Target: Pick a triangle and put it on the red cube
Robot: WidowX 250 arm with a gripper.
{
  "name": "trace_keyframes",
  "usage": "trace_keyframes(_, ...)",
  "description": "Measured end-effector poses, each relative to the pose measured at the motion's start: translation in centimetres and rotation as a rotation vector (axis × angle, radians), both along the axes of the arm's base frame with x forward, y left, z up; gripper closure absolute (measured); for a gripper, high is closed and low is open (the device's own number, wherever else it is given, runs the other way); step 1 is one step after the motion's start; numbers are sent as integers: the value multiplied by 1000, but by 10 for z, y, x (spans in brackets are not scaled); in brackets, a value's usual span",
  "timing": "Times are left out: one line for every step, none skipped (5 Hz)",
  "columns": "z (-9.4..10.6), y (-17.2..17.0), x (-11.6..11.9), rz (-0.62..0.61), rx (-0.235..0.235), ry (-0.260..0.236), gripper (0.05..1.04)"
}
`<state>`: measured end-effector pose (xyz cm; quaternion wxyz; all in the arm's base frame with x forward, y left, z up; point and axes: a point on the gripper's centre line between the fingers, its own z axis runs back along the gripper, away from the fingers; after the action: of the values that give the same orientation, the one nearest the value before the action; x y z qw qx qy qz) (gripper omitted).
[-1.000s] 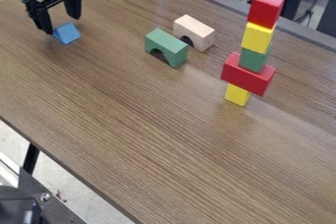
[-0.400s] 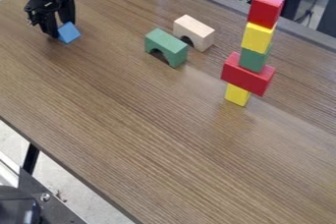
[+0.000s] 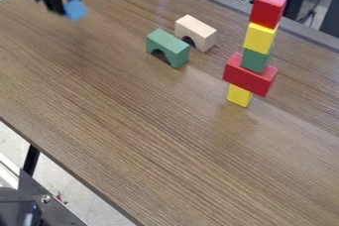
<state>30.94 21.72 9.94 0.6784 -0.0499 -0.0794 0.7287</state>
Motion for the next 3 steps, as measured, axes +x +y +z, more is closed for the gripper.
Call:
trace_keyframes(53,-27,12,-19,35,-73,550)
trace_keyframes(108,-57,25,26,44,-131,550)
trace_keyframes(161,-97,39,-25,47,-158,549)
